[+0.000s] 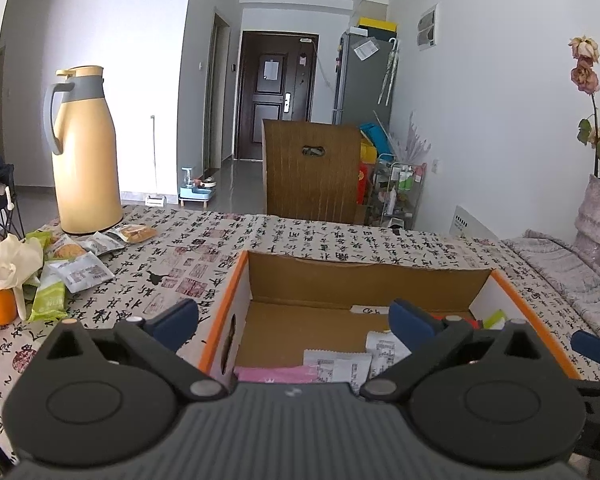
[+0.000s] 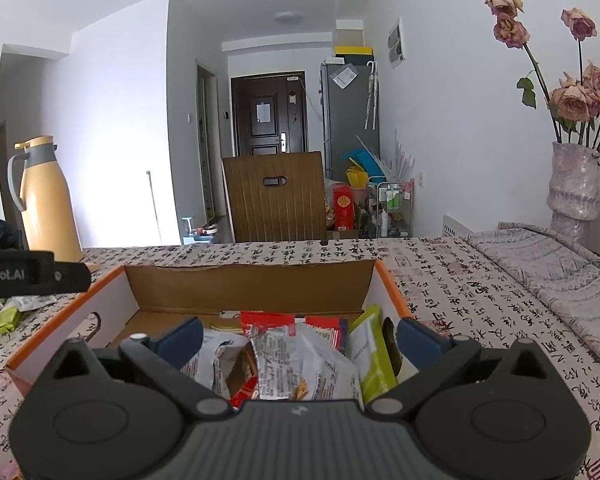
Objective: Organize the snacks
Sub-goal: 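Open both grippers to drop the pink packet and sachet into the box, then withdraw both grippers from the box back toward the snack pile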
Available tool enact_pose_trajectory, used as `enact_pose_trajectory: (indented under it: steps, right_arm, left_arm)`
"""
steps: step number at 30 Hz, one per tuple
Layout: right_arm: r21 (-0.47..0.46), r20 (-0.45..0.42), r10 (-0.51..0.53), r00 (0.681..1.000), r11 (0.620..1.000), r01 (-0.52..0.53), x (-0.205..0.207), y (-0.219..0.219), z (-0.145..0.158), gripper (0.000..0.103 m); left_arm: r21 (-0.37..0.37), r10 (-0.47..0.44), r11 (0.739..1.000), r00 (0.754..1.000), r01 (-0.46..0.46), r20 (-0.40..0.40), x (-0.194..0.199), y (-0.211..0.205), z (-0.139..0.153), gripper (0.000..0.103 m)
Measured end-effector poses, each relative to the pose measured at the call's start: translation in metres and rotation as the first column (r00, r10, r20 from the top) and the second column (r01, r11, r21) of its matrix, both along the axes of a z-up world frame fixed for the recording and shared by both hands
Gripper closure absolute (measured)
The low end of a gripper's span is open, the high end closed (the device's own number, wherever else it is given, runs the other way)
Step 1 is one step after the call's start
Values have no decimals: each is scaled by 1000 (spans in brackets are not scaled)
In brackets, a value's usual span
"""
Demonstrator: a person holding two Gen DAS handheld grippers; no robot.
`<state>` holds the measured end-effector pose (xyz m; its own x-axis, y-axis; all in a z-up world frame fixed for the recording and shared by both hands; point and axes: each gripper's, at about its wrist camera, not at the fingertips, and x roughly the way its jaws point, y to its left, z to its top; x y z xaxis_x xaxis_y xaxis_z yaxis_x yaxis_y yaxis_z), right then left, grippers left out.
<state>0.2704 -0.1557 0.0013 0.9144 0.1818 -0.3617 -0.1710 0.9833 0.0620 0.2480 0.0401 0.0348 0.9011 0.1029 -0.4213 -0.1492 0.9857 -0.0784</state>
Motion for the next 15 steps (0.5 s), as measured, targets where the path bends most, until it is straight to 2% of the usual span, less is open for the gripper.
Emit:
enact_pose_trajectory:
  steps: [15]
  right_arm:
    - [-44, 29, 24, 999, 999, -22, -42, 5, 24, 0]
  left_arm:
    - [-2, 2, 1000, 1000, -2, 13, -33, 1, 25, 0]
